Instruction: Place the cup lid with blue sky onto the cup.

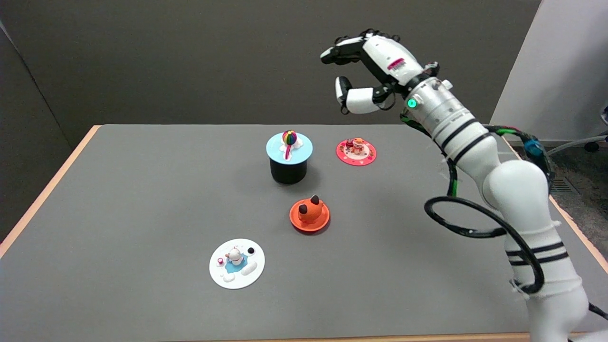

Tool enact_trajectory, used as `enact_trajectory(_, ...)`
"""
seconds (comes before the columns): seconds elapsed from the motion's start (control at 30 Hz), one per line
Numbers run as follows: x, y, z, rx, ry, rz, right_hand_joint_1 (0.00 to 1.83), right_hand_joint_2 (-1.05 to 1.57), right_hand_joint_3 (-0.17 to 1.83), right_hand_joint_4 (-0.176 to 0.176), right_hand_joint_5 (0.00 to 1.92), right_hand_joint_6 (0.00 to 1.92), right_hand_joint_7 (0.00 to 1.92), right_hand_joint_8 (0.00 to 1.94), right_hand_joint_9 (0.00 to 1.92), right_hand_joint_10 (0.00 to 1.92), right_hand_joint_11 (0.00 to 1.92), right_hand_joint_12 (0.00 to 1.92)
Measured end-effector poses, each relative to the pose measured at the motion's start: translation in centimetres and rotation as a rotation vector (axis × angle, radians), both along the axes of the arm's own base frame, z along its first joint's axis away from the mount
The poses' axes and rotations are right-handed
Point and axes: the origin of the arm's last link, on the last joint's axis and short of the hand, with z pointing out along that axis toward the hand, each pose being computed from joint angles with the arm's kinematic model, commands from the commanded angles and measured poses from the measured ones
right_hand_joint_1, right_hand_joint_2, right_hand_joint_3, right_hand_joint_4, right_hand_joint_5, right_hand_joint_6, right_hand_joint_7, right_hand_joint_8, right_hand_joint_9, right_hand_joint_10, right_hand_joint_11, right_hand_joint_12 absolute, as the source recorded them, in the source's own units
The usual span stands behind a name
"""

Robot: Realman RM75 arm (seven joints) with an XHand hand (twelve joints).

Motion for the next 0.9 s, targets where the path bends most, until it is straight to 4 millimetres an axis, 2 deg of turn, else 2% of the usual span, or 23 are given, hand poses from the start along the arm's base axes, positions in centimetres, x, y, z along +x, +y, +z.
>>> enact_trajectory(0.43,-2.1,2.3,1.9,-0.109,-0.153,0.005,0.97,0.81,1.12,-0.102,0.69,0.20,0.65,0.16,0.62,0.19,0.18,1.30)
enact_trajectory(0.5,-2.5,2.6,2.0,-0.126,-0.181,0.004,0.98,0.80,1.13,-0.090,0.67,0.20,0.64,0.15,0.61,0.19,0.17,1.27)
enact_trajectory(0.57,-2.9,2.9,2.0,-0.142,-0.208,0.002,0.96,0.77,1.15,-0.067,0.65,0.20,0.61,0.15,0.59,0.18,0.18,1.16)
enact_trajectory(0.73,-4.0,3.6,2.3,-0.192,-0.283,0.002,0.99,0.75,1.16,-0.025,0.66,0.20,0.61,0.15,0.59,0.17,0.24,1.11)
enact_trajectory(0.9,-5.2,4.5,2.8,-0.270,-0.344,0.007,0.98,0.74,1.15,-0.016,0.67,0.21,0.63,0.15,0.62,0.18,0.26,1.12)
